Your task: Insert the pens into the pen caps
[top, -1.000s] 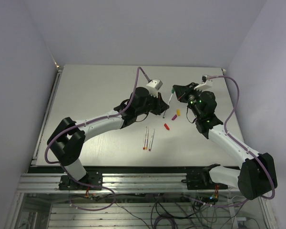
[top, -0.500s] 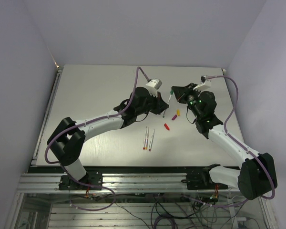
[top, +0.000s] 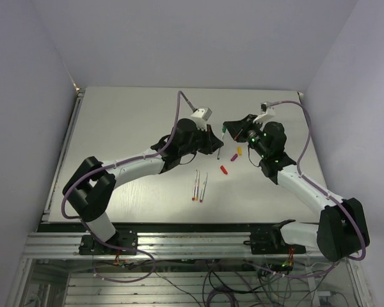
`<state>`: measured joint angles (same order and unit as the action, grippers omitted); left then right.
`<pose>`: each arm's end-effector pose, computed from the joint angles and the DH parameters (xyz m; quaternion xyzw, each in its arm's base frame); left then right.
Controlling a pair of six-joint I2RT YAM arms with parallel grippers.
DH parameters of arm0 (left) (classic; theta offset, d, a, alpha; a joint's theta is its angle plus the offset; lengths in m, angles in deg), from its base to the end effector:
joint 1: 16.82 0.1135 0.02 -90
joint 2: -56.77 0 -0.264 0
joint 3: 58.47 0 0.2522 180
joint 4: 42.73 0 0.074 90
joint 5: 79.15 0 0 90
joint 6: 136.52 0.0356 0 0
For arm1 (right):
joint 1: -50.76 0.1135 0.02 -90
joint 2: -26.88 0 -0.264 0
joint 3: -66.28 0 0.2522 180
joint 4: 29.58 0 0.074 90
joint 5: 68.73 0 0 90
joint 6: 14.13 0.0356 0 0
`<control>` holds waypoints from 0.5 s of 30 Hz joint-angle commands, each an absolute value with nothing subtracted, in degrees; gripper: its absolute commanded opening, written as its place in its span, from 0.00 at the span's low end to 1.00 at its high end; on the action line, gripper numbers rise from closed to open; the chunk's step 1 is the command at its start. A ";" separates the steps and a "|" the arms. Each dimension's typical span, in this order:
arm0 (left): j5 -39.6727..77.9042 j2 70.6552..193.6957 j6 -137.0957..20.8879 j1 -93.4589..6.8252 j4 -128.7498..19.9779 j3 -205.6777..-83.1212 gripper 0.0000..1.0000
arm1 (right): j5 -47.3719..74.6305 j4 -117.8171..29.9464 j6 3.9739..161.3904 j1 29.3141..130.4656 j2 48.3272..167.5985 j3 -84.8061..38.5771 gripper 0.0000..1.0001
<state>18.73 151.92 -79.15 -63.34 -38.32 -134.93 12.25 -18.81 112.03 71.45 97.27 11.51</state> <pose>0.2638 -0.2852 0.2687 0.1371 0.7768 -0.4319 0.4374 0.2628 0.1052 0.2851 0.0461 0.7346 0.3720 0.5656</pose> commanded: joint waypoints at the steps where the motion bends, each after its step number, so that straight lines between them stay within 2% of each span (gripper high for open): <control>1: 16.63 151.01 -81.68 -60.98 -27.69 -136.39 0.07 | 5.67 -25.49 110.46 72.29 98.21 11.74 0.00; 15: 15.69 152.18 -80.20 -57.99 -24.76 -141.44 0.07 | 3.49 -35.36 105.19 74.08 102.82 8.62 0.00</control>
